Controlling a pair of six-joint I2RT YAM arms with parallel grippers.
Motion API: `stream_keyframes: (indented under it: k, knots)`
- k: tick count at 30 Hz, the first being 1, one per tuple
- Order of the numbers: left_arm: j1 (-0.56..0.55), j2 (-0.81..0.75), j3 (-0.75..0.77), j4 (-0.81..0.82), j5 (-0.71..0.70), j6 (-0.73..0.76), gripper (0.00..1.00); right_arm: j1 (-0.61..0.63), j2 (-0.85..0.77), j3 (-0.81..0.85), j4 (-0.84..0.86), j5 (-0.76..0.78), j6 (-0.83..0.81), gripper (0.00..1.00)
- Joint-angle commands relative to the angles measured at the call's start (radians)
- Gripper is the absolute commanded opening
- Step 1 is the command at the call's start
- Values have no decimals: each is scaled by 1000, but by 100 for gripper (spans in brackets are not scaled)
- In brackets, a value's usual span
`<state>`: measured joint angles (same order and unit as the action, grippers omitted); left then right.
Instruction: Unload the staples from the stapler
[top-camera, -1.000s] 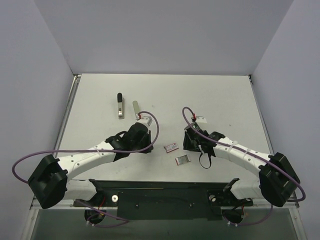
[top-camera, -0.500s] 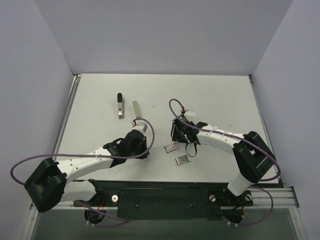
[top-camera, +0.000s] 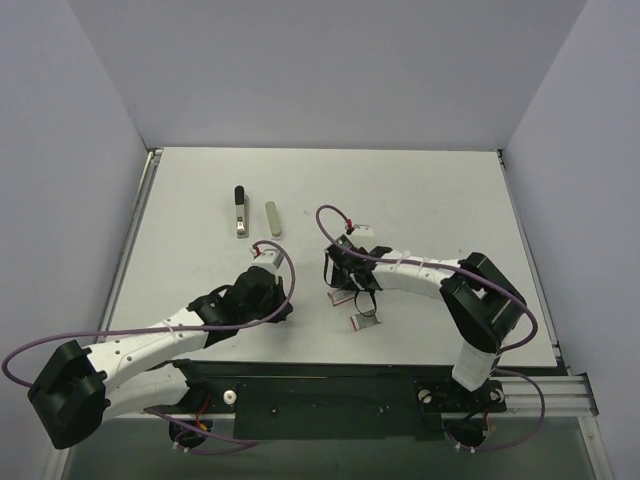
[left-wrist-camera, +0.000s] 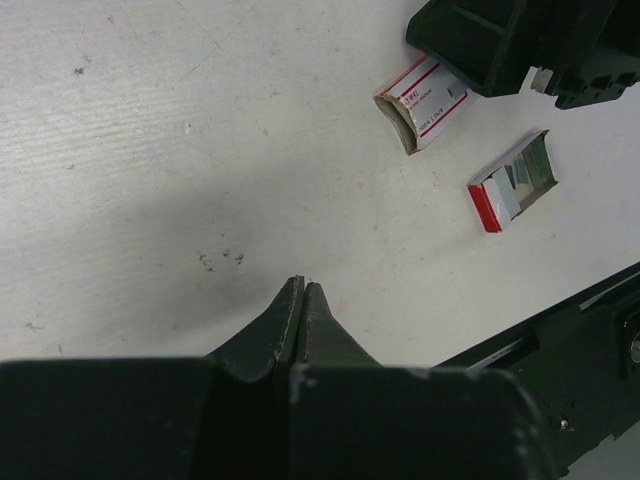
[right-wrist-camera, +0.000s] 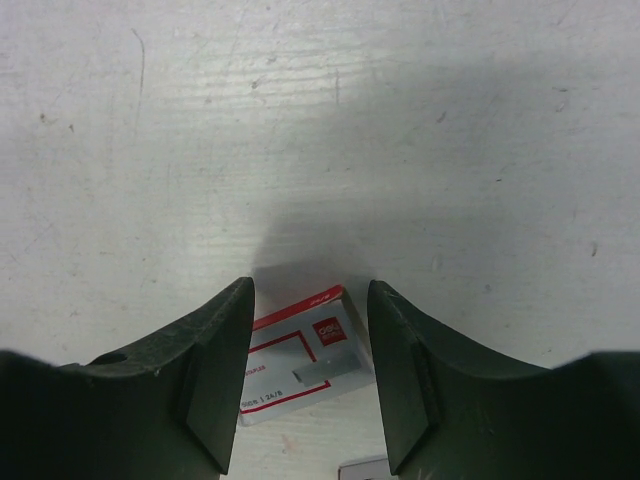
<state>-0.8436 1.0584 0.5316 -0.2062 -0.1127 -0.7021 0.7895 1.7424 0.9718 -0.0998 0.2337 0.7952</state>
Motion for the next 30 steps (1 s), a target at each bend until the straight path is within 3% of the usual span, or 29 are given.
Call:
stream_keyframes:
  k: [1,24,30]
  knots:
    - [-2,-43,-7,-15,-18,-11,0,53,3,21,-77,53,33,45]
    - [-2,-159,-61,-87,-51,-46,0,263,-63,-30,-86,46,225,44]
    - [-2,-163,-65,-94,-58,-54,0,267,-155,-19,-124,96,216,45]
